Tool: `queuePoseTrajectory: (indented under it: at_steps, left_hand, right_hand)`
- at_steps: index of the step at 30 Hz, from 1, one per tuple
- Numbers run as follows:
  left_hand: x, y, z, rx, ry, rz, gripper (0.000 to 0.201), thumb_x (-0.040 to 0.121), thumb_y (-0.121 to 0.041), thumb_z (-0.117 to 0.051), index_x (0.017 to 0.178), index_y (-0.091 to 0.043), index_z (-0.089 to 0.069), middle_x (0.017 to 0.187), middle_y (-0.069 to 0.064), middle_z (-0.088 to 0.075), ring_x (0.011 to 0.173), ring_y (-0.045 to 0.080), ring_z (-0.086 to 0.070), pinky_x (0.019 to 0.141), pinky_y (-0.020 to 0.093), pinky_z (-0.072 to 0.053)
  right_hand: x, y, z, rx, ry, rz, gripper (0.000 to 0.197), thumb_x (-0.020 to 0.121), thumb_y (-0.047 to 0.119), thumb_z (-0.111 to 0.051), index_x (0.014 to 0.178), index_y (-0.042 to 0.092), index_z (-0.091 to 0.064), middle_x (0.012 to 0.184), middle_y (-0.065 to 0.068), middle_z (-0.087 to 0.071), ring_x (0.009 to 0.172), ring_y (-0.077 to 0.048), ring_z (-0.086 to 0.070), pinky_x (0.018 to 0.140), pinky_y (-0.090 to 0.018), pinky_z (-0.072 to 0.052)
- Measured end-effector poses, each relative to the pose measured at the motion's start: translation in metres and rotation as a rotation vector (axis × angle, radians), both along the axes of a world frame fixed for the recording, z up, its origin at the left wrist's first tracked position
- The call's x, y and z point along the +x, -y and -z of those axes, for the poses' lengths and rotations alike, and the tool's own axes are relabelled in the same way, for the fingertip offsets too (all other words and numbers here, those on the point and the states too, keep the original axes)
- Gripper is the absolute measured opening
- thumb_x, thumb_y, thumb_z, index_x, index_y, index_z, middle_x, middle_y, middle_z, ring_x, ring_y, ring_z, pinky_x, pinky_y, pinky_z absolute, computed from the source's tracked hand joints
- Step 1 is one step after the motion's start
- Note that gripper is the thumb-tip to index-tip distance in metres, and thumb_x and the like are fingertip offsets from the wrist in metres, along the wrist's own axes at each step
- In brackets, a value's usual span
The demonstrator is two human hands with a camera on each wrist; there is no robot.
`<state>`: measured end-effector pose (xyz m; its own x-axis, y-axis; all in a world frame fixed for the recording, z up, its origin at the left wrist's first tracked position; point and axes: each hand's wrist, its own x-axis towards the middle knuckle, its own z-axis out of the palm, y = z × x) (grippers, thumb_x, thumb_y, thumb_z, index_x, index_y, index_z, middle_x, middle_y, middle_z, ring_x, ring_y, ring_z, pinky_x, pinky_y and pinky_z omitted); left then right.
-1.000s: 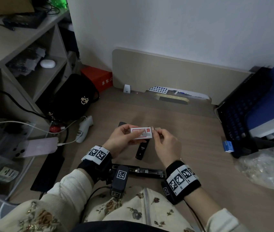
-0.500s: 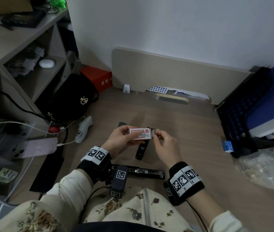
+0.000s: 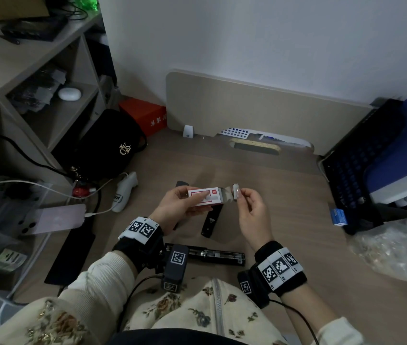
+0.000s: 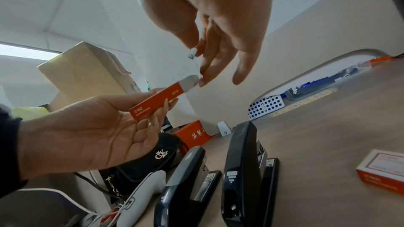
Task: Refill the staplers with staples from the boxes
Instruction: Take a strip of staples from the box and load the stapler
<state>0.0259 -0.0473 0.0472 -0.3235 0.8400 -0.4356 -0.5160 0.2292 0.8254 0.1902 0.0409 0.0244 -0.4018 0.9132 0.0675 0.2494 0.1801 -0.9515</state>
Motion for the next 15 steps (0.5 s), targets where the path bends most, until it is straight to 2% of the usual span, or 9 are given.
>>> queuePoseTrajectory:
  at_steps: [2, 5, 11, 13, 15]
  left_hand:
    - [-0.0007, 0.0001, 0.0008, -0.009, 0.001, 0.000, 0.035, 0.088, -0.012, -0.068, 0.117, 0.005, -0.057, 0.109, 0.025, -0.069, 0.076, 0.023, -0.074, 0.063, 0.023, -0.058]
    - [-0.0009, 0.0002, 0.0017, -0.014, 0.016, 0.001, 0.036, 0.088, -0.012, -0.067, 0.117, 0.005, -0.057, 0.108, 0.024, -0.070, 0.077, 0.024, -0.074, 0.067, 0.024, -0.059]
    - [-0.0006, 0.0009, 0.0014, -0.012, 0.000, 0.019, 0.034, 0.088, -0.013, -0.067, 0.116, 0.004, -0.058, 0.108, 0.023, -0.070, 0.077, 0.023, -0.074, 0.066, 0.024, -0.059]
    - [-0.0002, 0.0007, 0.0009, -0.012, 0.007, 0.021, 0.031, 0.088, -0.013, -0.067, 0.114, 0.002, -0.058, 0.105, 0.022, -0.071, 0.076, 0.023, -0.074, 0.064, 0.023, -0.058]
    - [0.0002, 0.0005, 0.0004, -0.011, 0.013, 0.021, 0.027, 0.089, -0.012, -0.066, 0.111, 0.001, -0.059, 0.101, 0.020, -0.072, 0.074, 0.022, -0.073, 0.063, 0.023, -0.058]
  right_hand:
    - [-0.0001, 0.0008, -0.0017, -0.004, -0.034, -0.023, 0.012, 0.096, 0.022, -0.051, 0.103, 0.017, -0.059, 0.101, 0.003, -0.069, 0.098, -0.006, -0.064, 0.086, -0.018, -0.048]
    - [-0.0026, 0.0040, -0.0062, -0.041, -0.067, -0.076, 0.007, 0.097, 0.022, -0.049, 0.098, 0.022, -0.056, 0.101, 0.006, -0.071, 0.099, 0.000, -0.064, 0.085, -0.013, -0.047]
    - [-0.0010, 0.0038, -0.0045, -0.015, -0.037, -0.122, 0.011, 0.097, 0.027, -0.049, 0.099, 0.019, -0.056, 0.101, 0.003, -0.072, 0.101, -0.005, -0.065, 0.090, -0.027, -0.049]
    - [0.0006, 0.0038, -0.0030, 0.068, 0.019, -0.153, 0.016, 0.096, 0.030, -0.049, 0.101, 0.016, -0.056, 0.099, 0.003, -0.071, 0.097, -0.007, -0.066, 0.087, -0.029, -0.051]
    - [0.0018, 0.0041, -0.0040, 0.184, 0.094, -0.185, 0.016, 0.096, 0.029, -0.050, 0.103, 0.015, -0.056, 0.092, 0.008, -0.071, 0.083, -0.002, -0.065, 0.075, -0.023, -0.051]
